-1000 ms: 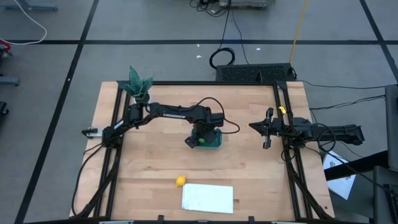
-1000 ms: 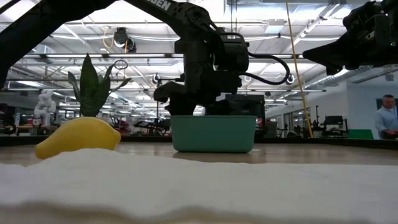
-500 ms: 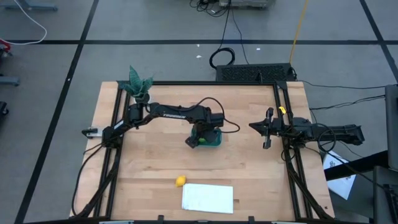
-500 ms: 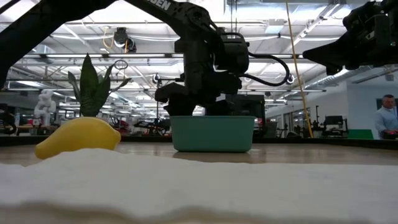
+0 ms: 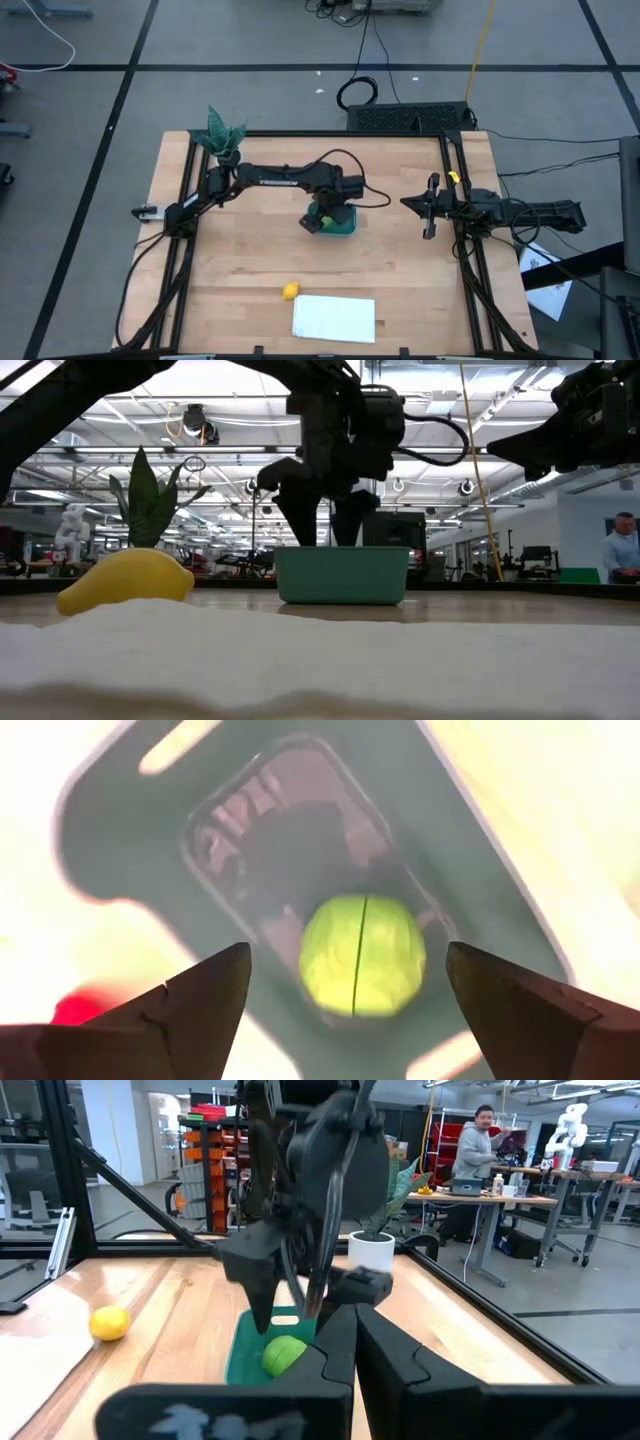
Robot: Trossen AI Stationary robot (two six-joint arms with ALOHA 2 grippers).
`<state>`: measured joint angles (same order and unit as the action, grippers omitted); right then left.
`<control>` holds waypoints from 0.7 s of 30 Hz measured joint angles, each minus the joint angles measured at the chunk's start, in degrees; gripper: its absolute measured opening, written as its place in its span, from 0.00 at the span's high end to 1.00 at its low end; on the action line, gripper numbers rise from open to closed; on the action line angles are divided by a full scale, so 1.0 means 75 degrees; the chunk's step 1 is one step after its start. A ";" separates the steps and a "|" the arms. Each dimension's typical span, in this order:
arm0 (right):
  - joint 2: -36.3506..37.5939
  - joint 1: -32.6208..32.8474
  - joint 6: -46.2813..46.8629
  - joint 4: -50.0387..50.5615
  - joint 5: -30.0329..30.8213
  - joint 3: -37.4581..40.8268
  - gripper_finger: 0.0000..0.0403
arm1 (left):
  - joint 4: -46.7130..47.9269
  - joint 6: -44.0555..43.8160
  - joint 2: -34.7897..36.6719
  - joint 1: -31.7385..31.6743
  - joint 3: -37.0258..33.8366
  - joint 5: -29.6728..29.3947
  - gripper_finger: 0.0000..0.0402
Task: Pick and placing Produce into tupperware
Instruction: Put the red strawberry into the green bin
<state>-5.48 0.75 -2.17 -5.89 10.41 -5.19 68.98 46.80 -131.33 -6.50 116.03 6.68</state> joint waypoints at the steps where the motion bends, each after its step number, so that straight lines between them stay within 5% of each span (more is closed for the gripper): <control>1: 0.0000 -0.0002 0.0002 0.0013 0.0000 0.0000 1.00 | 0.0157 -0.0029 0.0000 0.0000 0.0116 -0.0075 0.16; 10: -0.0003 0.0000 0.0000 0.0021 0.0000 0.0000 1.00 | 0.1508 -0.0607 0.0003 0.0218 0.1030 -0.1307 0.24; 15: -0.0003 -0.0002 0.0000 0.0021 0.0000 0.0000 1.00 | 0.2186 -0.0875 0.0003 0.0492 0.1524 -0.1757 0.47; 21: -0.0003 -0.0002 -0.0021 0.0018 0.0000 0.0000 1.00 | 0.2800 -0.1291 0.0006 0.0776 0.1925 -0.1386 0.81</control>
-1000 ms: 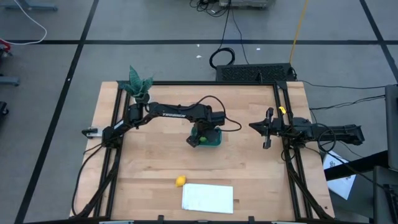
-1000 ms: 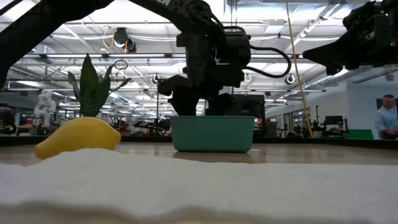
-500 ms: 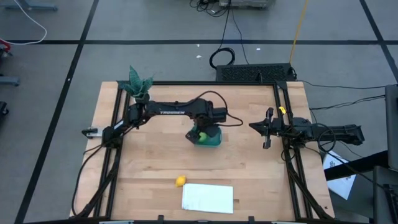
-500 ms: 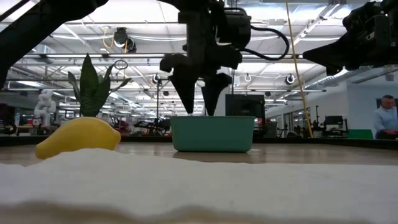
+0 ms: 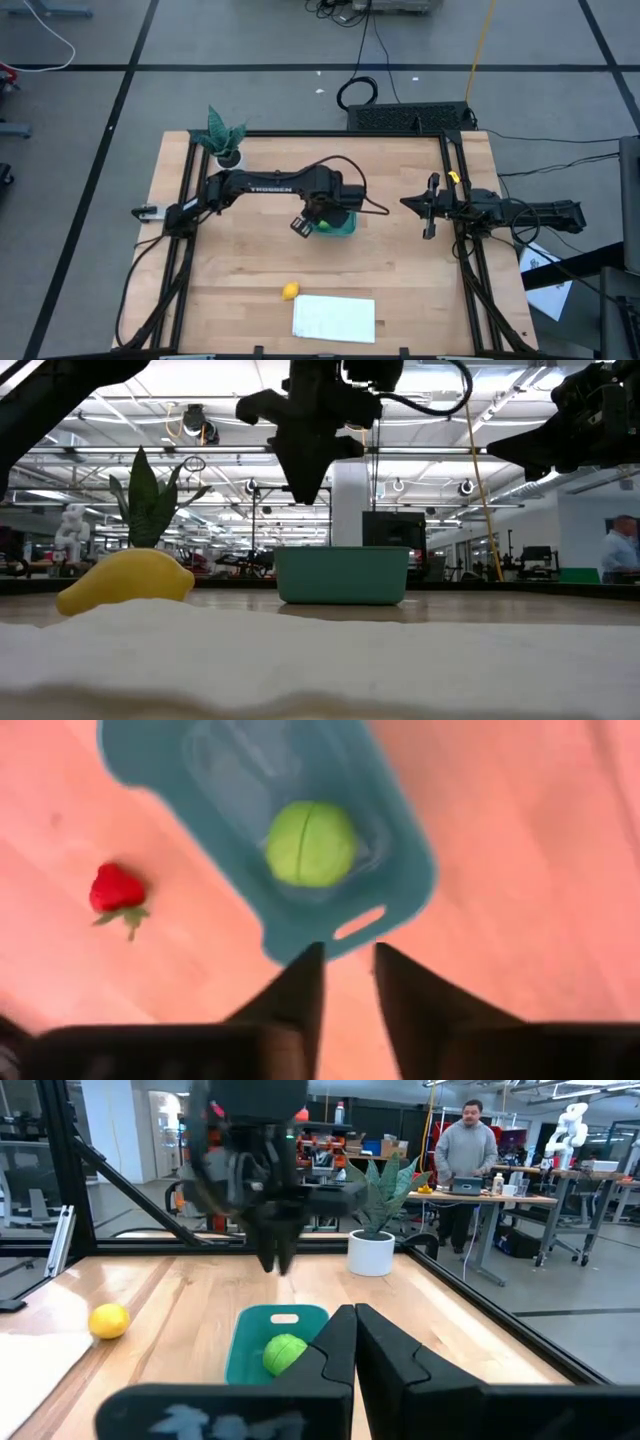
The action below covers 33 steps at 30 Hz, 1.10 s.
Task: Pick and placing Produce into tupperware
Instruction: Put the red strawberry into the green bin
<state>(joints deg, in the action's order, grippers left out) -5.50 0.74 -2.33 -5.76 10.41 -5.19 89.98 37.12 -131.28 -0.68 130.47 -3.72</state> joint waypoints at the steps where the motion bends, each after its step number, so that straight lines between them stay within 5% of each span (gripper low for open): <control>1: 0.0000 0.0001 -0.0006 0.0000 0.0002 0.0000 1.00 | 0.0000 -0.0061 -0.0001 0.0028 0.0016 0.0094 0.87; 4: 0.0000 0.0001 -0.0011 0.0000 0.0000 0.0000 1.00 | 0.0001 -0.0375 -0.0006 0.0075 0.0034 0.0280 0.98; 15: 0.0000 0.0000 -0.0011 -0.0003 0.0001 0.0000 1.00 | -0.0003 -0.1058 0.0139 0.0125 0.0030 -0.0297 0.99; 27: 0.0000 -0.0001 0.0014 -0.0067 -0.0003 -0.0006 1.00 | -0.0916 -0.1951 0.2508 0.0699 0.0000 -0.0789 1.00; 33: 0.0000 0.0002 0.0016 -0.0061 -0.0005 -0.0006 1.00 | -0.1729 -0.2433 0.3759 0.1028 -0.0907 -0.1097 1.00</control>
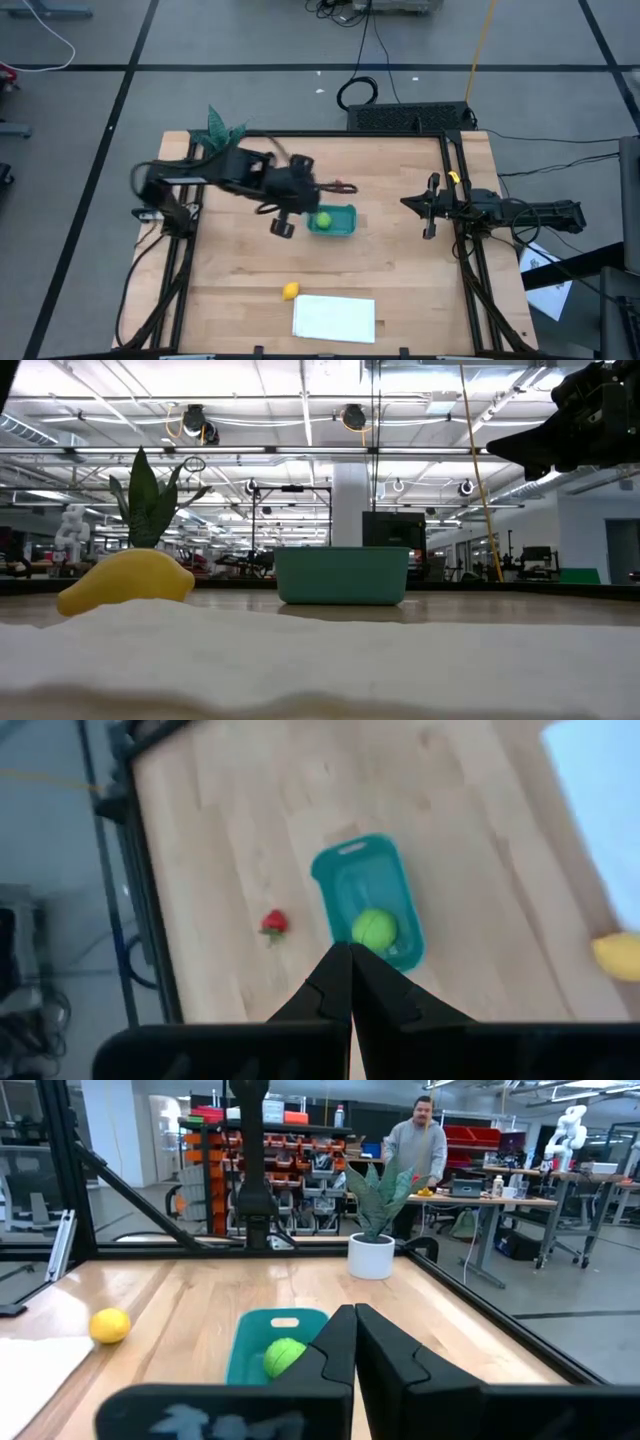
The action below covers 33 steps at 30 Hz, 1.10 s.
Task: Pick and placing Produce into tupperware
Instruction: Put the red strawberry into the green bin
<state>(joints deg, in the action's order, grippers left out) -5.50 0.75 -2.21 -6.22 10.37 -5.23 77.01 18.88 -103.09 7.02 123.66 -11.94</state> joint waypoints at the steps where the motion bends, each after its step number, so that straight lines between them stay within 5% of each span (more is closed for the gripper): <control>1: 0.0000 -0.0002 -0.0001 0.0000 -0.0001 0.0000 1.00 | -0.0194 -0.0070 0.0306 0.0109 -0.0265 -0.0019 1.00; 10: 0.0000 -0.0002 0.0002 0.0012 -0.0001 0.0000 1.00 | -0.3451 -0.0942 0.3330 0.0868 -0.4009 0.0099 1.00; 17: 0.0000 0.0000 0.0002 0.0026 -0.0001 0.0000 1.00 | -0.7522 -0.0669 0.5234 0.0397 -0.7757 0.1440 1.00; 21: 0.0000 -0.0001 0.0002 0.0034 0.0001 0.0000 1.00 | -0.9234 -0.0745 0.5964 0.0194 -0.9478 0.1429 1.00; 33: 0.0000 -0.0001 0.0002 0.0064 -0.0001 0.0000 1.00 | -1.2730 -0.1446 0.6797 0.0129 -1.2122 0.0474 1.00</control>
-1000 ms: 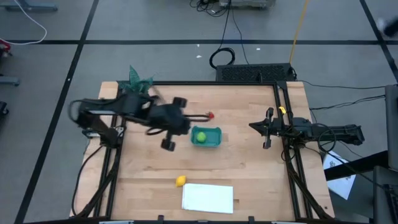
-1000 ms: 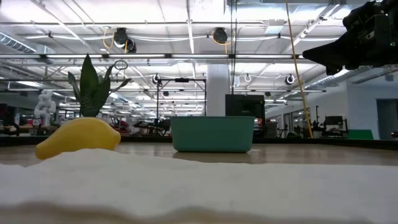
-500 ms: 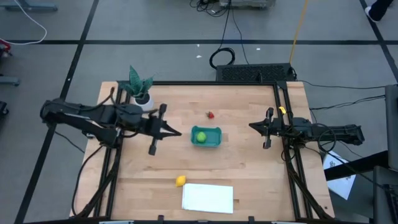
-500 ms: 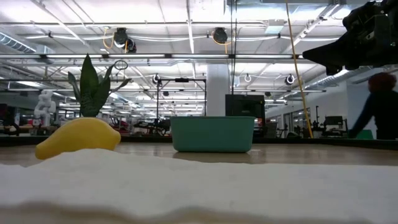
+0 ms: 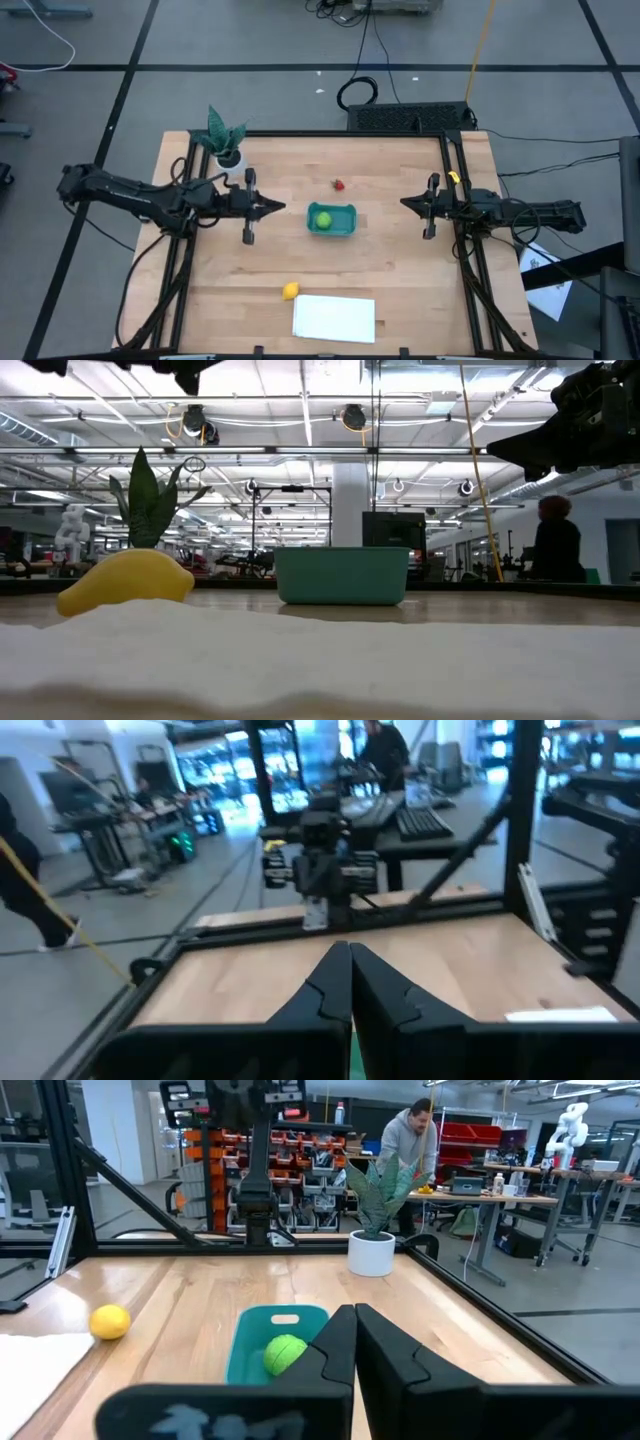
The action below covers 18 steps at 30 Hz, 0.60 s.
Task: Pick and placing Produce into tupperware
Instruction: Put the red strawberry into the green bin
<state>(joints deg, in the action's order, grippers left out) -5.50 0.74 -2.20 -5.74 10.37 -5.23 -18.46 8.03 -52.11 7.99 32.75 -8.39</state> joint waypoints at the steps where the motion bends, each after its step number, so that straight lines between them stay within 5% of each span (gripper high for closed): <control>1: 0.0003 0.0001 0.0000 0.0000 0.0000 0.0000 1.00 | -0.0214 0.0011 0.0041 -0.0022 -0.0163 -0.0057 1.00; 12: 0.0000 -0.0001 0.0000 0.0003 -0.0013 0.0000 1.00 | -0.2063 -0.0346 0.0636 -0.0532 -0.1893 -0.0283 1.00; 18: 0.0000 0.0000 0.0000 0.0003 -0.0020 0.0000 1.00 | -0.2168 -0.0487 0.0774 -0.0549 -0.2054 -0.0286 1.00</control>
<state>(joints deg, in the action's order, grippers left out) -5.50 0.74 -2.20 -5.72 10.22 -5.23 -34.72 4.38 -46.30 3.88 17.34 -10.53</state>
